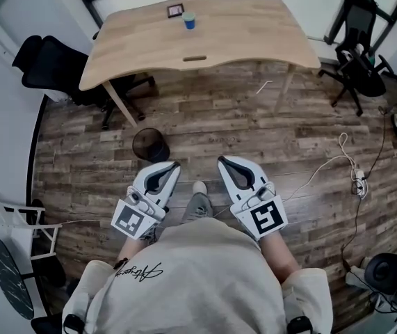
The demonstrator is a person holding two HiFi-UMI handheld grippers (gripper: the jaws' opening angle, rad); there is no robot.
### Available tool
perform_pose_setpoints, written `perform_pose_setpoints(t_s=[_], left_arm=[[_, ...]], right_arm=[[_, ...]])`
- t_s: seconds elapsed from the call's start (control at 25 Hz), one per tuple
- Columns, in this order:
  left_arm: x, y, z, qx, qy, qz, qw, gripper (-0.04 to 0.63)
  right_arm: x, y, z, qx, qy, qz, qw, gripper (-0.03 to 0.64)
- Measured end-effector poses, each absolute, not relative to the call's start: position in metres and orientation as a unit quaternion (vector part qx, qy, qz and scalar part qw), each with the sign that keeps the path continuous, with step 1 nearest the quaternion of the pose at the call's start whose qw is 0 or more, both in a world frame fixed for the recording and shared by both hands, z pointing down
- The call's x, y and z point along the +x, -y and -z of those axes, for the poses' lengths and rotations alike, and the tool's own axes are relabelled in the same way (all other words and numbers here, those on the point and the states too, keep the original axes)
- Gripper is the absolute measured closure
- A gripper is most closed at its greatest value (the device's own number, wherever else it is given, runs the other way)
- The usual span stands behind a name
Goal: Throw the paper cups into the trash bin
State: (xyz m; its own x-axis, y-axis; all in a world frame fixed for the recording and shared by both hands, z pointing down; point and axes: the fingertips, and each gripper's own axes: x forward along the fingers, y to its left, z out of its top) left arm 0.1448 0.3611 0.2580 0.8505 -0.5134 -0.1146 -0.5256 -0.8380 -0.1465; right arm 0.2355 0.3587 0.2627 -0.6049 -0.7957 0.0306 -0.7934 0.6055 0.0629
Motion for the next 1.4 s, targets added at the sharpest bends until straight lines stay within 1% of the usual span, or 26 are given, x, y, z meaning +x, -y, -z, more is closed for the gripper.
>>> perform_pose_setpoints(t_s=[0.2,0.32,0.68,0.88,1.08,1.4], left_arm=[[0.144,-0.31,-0.265,-0.959,-0.271,-0.025,0.073,0.592],[0.139,-0.281,-0.264,-0.961,-0.264,-0.021,0.081,0.592],[0.122,-0.203,-0.253,-0.964,-0.249,-0.047,0.083,0.592],[0.109,-0.161,-0.263,-0.964,-0.254,-0.03,0.075,0.592],[0.11,-0.137,-0.265,-0.967,-0.243,-0.026,0.071,0.592],[0.115,-0.132,-0.271,-0.967,-0.245,-0.023,0.067,0.592]], right_arm=[[0.24,-0.31,-0.264,0.462,0.886,0.032,0.035,0.606],[0.237,-0.28,-0.264,0.471,0.88,0.035,0.044,0.606],[0.222,-0.203,-0.262,0.477,0.877,0.029,0.046,0.606],[0.213,-0.166,-0.264,0.481,0.876,0.026,0.041,0.606],[0.209,-0.145,-0.269,0.486,0.873,0.018,0.037,0.606],[0.215,-0.138,-0.273,0.48,0.876,0.012,0.038,0.606]])
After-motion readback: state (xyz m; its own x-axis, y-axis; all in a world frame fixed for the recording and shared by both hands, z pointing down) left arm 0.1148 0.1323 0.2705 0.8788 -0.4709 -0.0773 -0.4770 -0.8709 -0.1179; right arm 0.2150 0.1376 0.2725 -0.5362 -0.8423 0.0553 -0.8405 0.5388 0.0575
